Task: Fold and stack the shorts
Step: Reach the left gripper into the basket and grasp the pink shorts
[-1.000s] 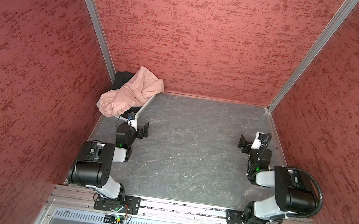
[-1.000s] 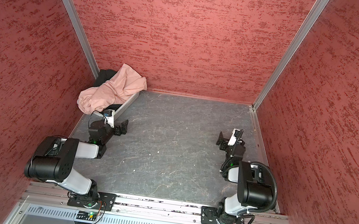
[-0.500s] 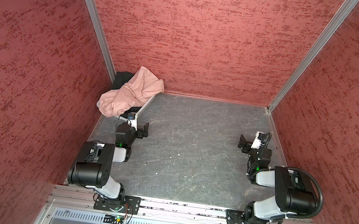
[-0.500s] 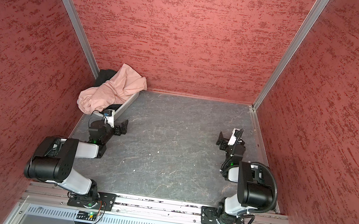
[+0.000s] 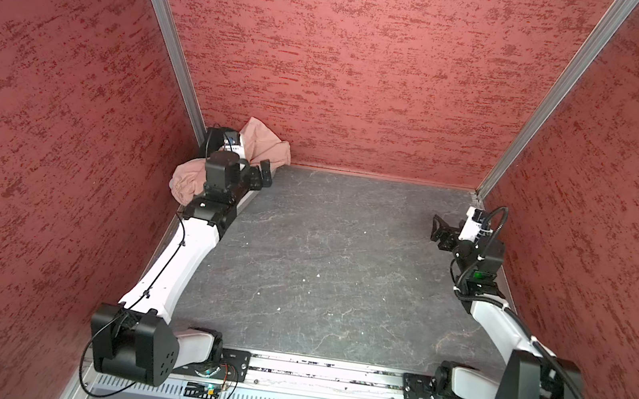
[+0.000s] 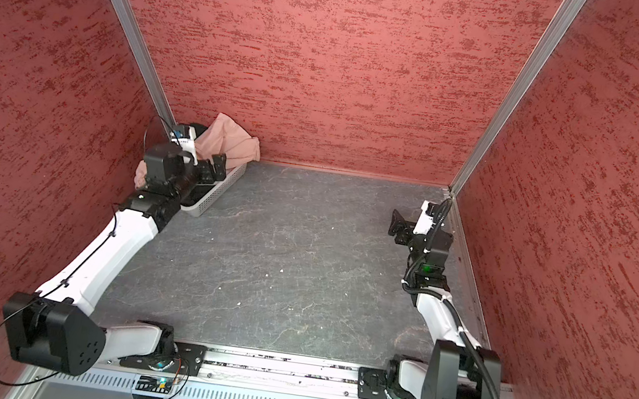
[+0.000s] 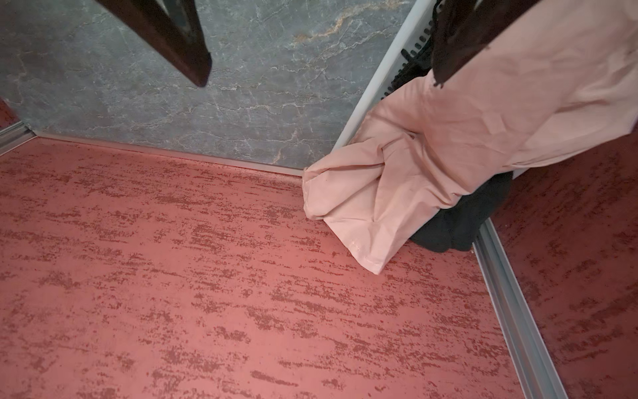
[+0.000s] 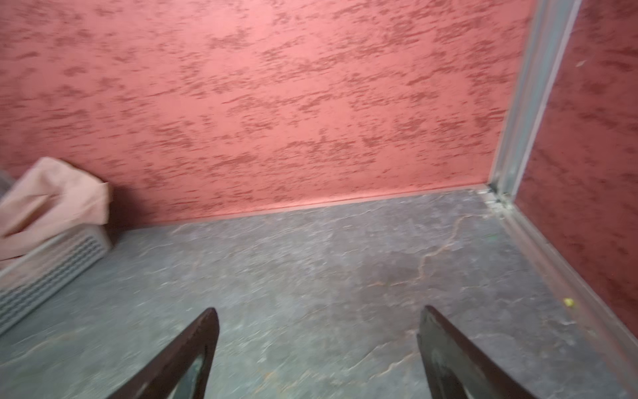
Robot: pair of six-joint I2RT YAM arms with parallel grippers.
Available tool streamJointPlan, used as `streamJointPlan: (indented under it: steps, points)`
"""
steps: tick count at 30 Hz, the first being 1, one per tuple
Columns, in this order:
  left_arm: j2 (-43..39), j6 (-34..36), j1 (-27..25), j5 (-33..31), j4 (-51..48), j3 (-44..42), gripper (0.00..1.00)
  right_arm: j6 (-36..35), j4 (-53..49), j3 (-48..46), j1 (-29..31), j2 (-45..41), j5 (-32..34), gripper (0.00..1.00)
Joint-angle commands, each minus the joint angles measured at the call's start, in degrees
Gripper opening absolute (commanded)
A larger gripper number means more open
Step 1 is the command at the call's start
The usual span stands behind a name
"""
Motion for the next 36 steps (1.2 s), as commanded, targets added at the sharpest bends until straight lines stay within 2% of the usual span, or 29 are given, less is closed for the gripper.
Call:
streamJointPlan:
  steps: [1, 4, 6, 7, 11, 14, 21, 23, 26, 30, 32, 36]
  points:
    - [6.6, -0.7, 2.0, -4.3, -19.0, 5.3, 1.0, 2.8, -11.5, 1.7, 1.4, -3.0, -5.8, 0.91]
    - [14.0, -1.4, 6.5, -2.1, -26.6, 13.8, 1.0, 3.4, -16.9, 4.2, 3.7, -4.1, -10.3, 0.91]
    - [17.8, -2.0, 9.2, 0.6, -29.8, 17.6, 1.0, 2.1, -21.4, 6.5, 6.6, -4.1, -11.7, 0.91]
    - [19.3, -2.2, 9.9, 0.1, -31.0, 18.8, 0.99, 0.9, -23.4, 7.5, 8.4, -4.2, -11.3, 0.91]
    - [22.6, -1.7, 10.9, -1.5, -33.5, 19.0, 0.99, -0.5, -26.9, 9.2, 13.7, -4.6, -8.3, 0.92]
    - [24.0, -1.1, 11.7, -2.3, -32.5, 17.3, 0.99, 1.3, -25.4, 8.5, 14.8, -4.8, -9.3, 0.92]
    - [25.1, -0.2, 13.9, -2.4, -27.6, 14.2, 0.99, 0.7, -25.3, 8.1, 16.7, -3.4, -9.4, 0.92]
    - [25.3, 0.7, 14.6, -1.2, -25.8, 13.4, 0.96, 1.0, -24.9, 7.9, 16.7, -2.9, -10.1, 0.92]
    - [26.0, 0.7, 15.7, 0.8, -24.5, 13.0, 0.7, 2.2, -22.7, 7.0, 16.7, -2.4, -11.7, 0.92]
    - [26.9, 1.0, 16.6, 1.7, -24.1, 14.1, 0.2, 2.6, -22.4, 7.5, 16.8, -1.8, -12.6, 0.92]
    - [26.9, 1.1, 16.9, 2.3, -24.6, 15.4, 0.0, 2.1, -22.5, 7.7, 16.8, -1.6, -12.2, 0.92]
    - [24.9, 0.8, 16.9, 5.0, -24.7, 16.4, 0.0, 2.0, -22.2, 8.4, 16.8, -1.0, -11.5, 0.92]
